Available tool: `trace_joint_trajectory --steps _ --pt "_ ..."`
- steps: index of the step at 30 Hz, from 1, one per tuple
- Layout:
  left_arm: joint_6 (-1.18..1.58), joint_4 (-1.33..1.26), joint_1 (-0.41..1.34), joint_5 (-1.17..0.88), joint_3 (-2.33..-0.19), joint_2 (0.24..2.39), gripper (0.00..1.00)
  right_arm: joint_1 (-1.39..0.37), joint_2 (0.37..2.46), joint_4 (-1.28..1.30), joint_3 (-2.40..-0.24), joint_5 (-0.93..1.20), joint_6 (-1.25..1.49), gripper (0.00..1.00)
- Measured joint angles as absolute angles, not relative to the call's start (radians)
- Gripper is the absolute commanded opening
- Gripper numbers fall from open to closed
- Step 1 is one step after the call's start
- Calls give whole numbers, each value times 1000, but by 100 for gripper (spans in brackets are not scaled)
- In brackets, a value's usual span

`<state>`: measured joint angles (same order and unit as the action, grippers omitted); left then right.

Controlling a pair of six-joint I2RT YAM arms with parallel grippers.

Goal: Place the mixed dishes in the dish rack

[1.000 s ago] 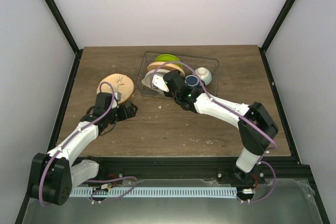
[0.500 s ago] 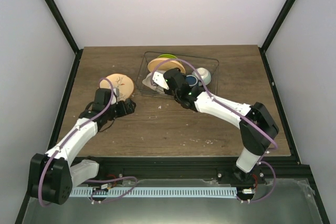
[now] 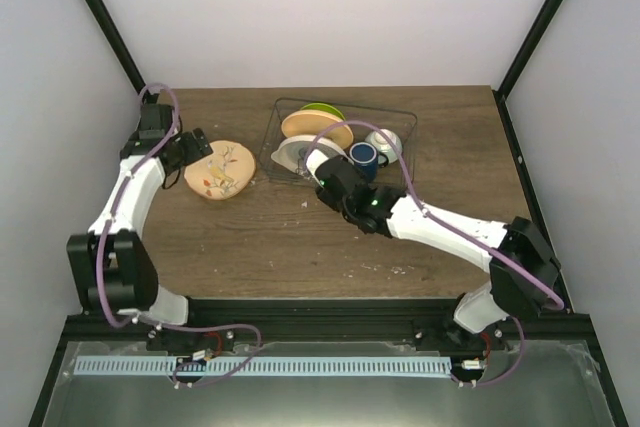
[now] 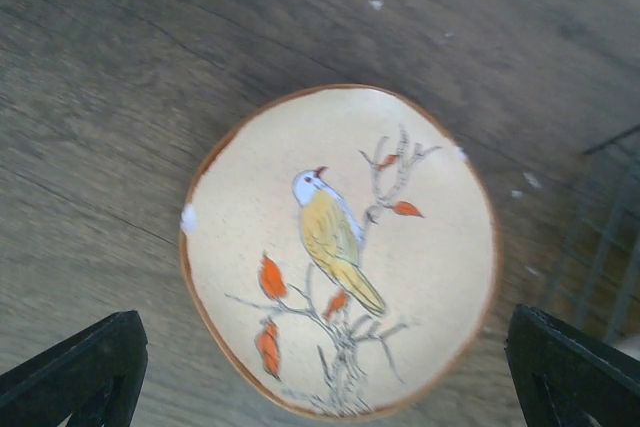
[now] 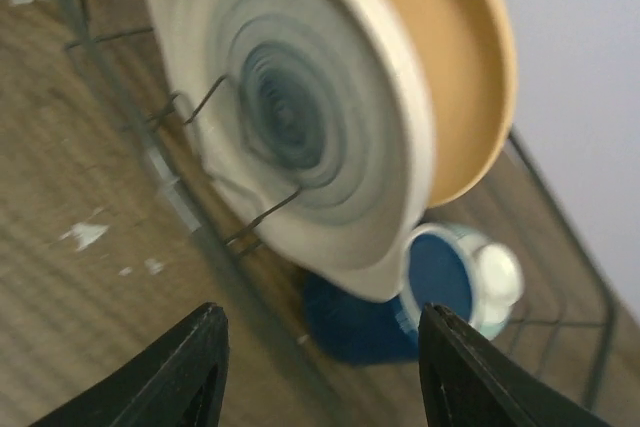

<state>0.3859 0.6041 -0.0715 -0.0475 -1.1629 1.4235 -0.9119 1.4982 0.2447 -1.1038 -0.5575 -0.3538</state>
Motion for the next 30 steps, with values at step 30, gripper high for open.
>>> trace_joint_trajectory --steps 30 --pt "269 621 -363 -377 -1350 1990 82 -984 1328 463 -900 -516 116 53"
